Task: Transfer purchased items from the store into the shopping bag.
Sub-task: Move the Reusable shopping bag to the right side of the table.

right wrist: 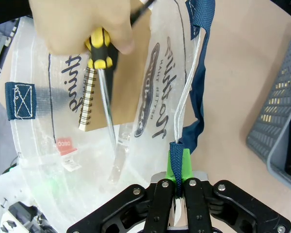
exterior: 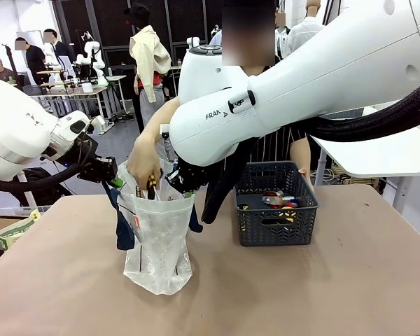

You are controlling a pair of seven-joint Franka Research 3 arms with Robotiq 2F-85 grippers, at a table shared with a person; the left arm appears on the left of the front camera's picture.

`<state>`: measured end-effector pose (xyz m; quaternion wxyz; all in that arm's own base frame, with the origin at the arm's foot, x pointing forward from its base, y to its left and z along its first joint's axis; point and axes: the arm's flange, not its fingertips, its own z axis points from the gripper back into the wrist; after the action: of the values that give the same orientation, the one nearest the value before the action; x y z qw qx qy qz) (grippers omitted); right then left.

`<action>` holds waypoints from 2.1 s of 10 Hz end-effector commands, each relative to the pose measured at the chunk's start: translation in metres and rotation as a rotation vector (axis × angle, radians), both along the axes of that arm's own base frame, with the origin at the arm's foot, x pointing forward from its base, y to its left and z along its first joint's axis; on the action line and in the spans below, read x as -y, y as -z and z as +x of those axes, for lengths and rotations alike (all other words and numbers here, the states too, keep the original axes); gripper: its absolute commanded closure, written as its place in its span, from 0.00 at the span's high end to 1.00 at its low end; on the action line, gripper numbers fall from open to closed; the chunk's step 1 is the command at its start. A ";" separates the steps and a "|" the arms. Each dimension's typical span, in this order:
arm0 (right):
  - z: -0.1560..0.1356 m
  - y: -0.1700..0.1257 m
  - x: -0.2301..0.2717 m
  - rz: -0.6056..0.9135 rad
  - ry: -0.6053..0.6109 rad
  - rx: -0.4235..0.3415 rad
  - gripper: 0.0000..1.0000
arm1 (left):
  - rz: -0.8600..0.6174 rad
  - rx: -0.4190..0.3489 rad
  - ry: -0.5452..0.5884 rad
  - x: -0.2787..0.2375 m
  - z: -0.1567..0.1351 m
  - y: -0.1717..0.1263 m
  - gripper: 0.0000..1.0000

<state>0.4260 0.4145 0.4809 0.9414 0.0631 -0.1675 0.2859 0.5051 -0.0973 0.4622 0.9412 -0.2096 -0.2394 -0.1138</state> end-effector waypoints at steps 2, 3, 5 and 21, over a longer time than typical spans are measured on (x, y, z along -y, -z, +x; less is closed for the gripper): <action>-0.001 -0.002 0.002 0.001 0.004 0.002 0.00 | -0.001 0.006 -0.005 -0.002 -0.003 -0.001 0.00; -0.001 -0.002 0.002 0.001 0.004 0.002 0.00 | -0.001 0.006 -0.005 -0.002 -0.003 -0.001 0.00; -0.001 -0.002 0.002 0.001 0.004 0.002 0.00 | -0.001 0.006 -0.005 -0.002 -0.003 -0.001 0.00; -0.001 -0.002 0.002 0.001 0.004 0.002 0.00 | -0.001 0.006 -0.005 -0.002 -0.003 -0.001 0.00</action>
<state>0.4260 0.4145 0.4811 0.9414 0.0631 -0.1677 0.2859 0.5051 -0.0972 0.4621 0.9412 -0.2096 -0.2393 -0.1137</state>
